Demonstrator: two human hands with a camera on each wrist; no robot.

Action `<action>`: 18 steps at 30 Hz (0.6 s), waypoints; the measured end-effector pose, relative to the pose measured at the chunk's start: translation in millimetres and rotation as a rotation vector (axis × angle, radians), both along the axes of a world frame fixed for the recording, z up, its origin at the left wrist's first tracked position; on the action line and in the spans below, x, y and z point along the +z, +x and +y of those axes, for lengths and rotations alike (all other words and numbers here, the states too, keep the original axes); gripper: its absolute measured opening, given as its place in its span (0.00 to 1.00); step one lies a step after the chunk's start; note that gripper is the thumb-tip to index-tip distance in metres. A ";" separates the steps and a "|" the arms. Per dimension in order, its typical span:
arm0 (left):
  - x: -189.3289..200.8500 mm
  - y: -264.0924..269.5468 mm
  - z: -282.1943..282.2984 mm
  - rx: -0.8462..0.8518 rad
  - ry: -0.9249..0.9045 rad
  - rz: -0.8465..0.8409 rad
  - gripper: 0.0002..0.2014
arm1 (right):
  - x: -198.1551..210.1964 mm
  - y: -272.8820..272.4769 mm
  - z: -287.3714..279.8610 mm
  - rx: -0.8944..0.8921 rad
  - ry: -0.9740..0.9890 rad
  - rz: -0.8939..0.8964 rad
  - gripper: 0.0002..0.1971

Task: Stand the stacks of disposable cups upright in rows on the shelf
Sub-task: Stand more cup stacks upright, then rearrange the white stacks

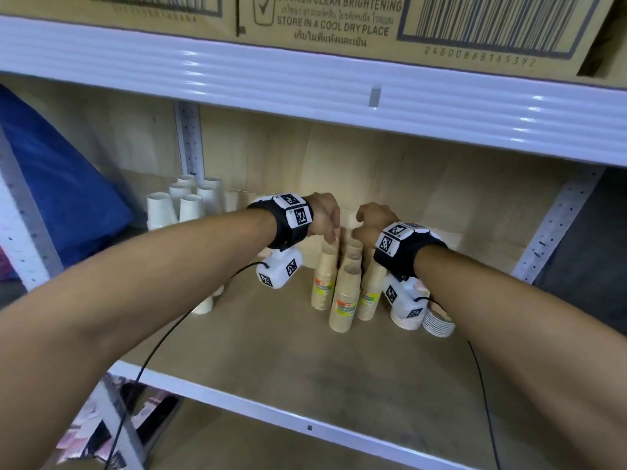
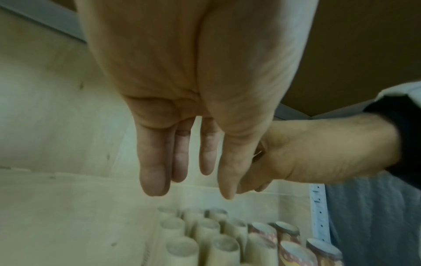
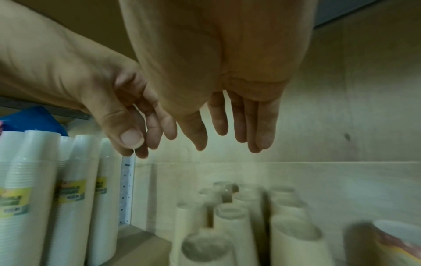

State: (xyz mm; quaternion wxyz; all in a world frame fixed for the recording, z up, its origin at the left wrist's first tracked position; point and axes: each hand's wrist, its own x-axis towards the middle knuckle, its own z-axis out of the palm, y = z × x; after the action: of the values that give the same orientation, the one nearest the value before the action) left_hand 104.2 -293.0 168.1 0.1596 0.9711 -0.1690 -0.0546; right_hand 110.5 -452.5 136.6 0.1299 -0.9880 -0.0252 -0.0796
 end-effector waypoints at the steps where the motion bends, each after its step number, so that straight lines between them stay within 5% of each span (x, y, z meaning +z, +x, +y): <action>1: 7.9 -1.1 8.1 0.016 0.000 -0.021 0.19 | 4.3 -0.8 7.1 0.016 0.002 -0.017 0.19; 9: 58.9 -15.5 91.5 0.172 0.031 -0.214 0.20 | 31.4 -4.5 86.9 0.141 0.000 -0.076 0.19; 18: 72.6 -31.8 189.2 0.325 0.034 -0.255 0.19 | 40.2 -14.4 183.5 0.340 0.015 -0.101 0.12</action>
State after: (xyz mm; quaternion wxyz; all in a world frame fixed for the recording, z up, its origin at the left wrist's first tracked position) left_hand 72.4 -103.8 240.7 0.1270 0.9872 -0.0280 0.0922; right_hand 96.1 -268.9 176.9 0.1472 -0.9632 -0.1980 -0.1064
